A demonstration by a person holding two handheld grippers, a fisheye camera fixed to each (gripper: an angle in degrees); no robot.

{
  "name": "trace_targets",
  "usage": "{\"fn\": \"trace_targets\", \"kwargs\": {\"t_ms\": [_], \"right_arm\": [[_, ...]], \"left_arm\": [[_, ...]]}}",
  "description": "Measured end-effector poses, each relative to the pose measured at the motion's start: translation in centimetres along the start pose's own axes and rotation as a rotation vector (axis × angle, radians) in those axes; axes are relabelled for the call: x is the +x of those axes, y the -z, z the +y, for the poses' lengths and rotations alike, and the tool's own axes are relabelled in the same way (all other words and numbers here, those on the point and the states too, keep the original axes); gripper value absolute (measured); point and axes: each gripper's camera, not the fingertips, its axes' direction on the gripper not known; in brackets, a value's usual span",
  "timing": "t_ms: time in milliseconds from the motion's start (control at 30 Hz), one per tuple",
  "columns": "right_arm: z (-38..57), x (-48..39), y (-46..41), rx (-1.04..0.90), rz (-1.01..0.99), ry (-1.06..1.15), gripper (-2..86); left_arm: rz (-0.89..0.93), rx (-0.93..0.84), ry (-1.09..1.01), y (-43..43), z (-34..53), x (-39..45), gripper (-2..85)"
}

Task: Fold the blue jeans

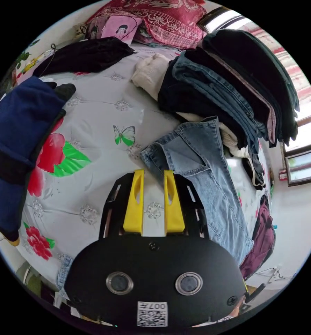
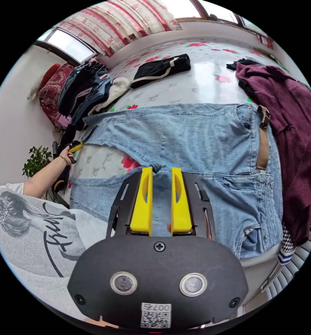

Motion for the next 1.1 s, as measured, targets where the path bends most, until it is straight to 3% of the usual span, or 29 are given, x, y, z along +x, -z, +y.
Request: {"fn": "trace_targets", "kwargs": {"t_ms": [167, 433, 533, 700, 900, 1100], "right_arm": [[-0.9, -0.6, -1.5, -0.052, -0.031, 0.001, 6.8], [-2.4, -1.7, -1.3, -0.085, -0.068, 0.029, 7.2], [-2.5, -2.2, -1.1, -0.102, -0.066, 0.047, 7.2], [-2.1, -2.7, -0.2, -0.107, -0.046, 0.073, 7.3], [-0.5, -1.6, 0.3, -0.133, -0.048, 0.058, 7.5], [-0.6, -1.1, -0.2, -0.201, -0.052, 0.109, 8.2]], "left_arm": [[-0.085, -0.018, -0.204, 0.3, -0.7, 0.5, -0.3], [0.33, -0.004, 0.021, 0.7, -1.7, -6.1, 5.5], [0.305, -0.004, 0.087, 0.5, -1.9, -7.2, 0.5], [0.315, 0.05, 0.08, 2.9, 0.5, -9.5, -0.8], [0.113, 0.027, 0.055, 6.5, 7.3, -15.1, -0.9], [0.175, 0.029, 0.164, 7.7, 7.7, -18.6, -0.4]]}}
